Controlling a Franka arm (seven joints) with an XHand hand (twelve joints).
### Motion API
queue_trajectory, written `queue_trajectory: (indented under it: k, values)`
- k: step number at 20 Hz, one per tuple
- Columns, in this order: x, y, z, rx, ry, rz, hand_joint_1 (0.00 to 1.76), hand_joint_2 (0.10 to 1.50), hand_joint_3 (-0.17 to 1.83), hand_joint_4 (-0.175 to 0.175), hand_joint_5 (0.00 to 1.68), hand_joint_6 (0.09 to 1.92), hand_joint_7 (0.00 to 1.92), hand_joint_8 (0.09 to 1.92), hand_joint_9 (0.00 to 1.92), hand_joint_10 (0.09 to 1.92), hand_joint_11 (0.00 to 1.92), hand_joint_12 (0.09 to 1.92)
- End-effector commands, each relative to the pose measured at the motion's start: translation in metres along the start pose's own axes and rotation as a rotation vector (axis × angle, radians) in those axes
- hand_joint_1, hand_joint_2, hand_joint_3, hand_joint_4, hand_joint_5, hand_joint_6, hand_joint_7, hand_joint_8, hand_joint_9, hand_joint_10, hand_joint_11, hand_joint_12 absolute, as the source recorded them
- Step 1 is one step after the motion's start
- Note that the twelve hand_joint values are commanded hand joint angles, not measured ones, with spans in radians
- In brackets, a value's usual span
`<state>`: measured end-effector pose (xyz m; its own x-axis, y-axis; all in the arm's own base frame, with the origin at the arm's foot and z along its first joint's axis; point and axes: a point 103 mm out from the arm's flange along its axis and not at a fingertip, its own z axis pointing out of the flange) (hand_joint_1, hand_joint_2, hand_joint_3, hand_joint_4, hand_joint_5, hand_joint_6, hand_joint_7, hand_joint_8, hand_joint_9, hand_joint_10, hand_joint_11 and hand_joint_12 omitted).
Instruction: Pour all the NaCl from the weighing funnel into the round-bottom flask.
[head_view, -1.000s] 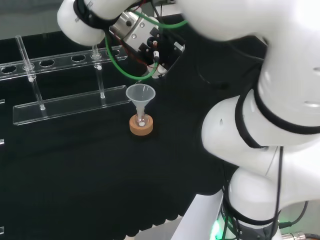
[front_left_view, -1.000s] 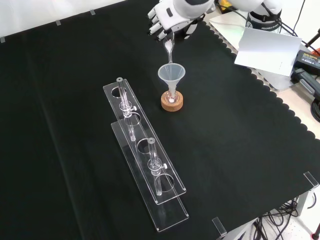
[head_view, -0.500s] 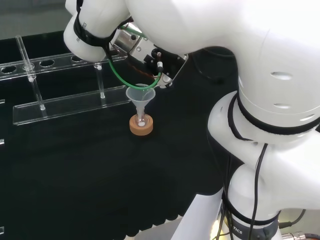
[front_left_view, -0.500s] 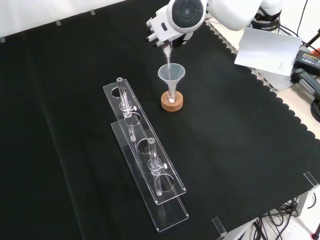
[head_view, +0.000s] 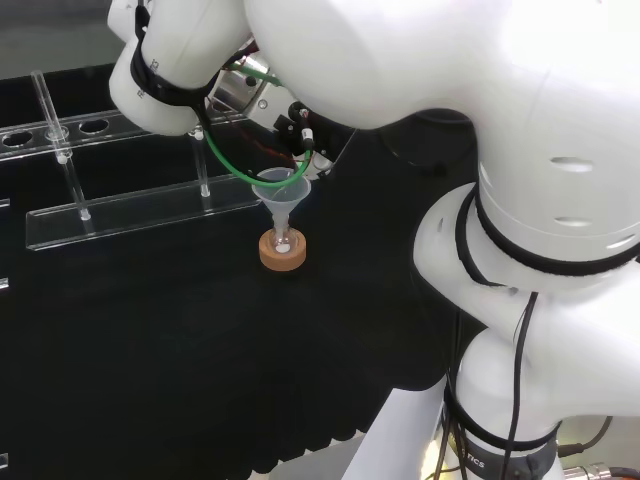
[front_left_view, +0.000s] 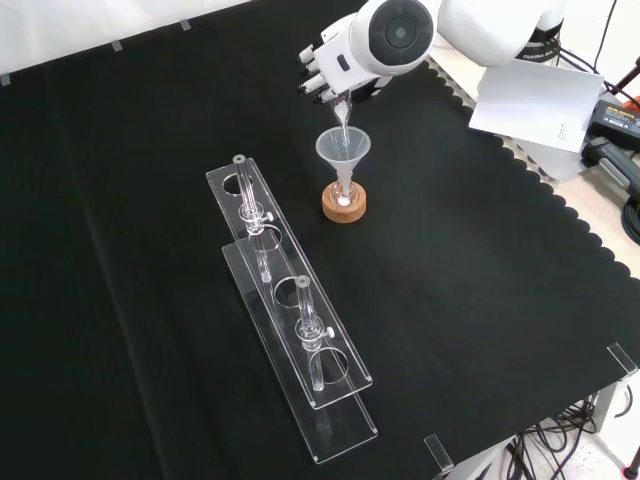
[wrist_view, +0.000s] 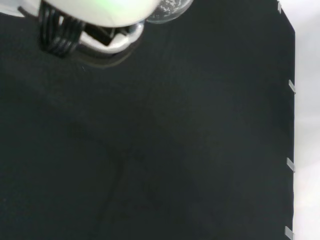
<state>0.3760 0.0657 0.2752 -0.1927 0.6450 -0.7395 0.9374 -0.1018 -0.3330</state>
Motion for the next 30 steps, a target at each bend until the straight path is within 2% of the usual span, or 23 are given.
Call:
queue_trajectory:
  k: [1, 23, 30]
  values:
    - [0.001, 0.003, -0.002, 0.003, -0.034, 0.000, 1.16, 0.63, 0.56, 0.175, 1.58, 0.09, 0.79, 0.64, 1.22, 0.12, 1.09, 0.86]
    - [0.011, 0.003, -0.016, 0.015, -0.186, -0.007, 1.16, 0.64, 0.56, 0.175, 1.58, 0.09, 0.78, 0.65, 1.22, 0.11, 1.09, 0.86]
    - [0.011, 0.005, -0.017, 0.023, -0.221, 0.003, 1.16, 0.64, 0.56, 0.175, 1.58, 0.09, 0.78, 0.65, 1.22, 0.11, 1.09, 0.86]
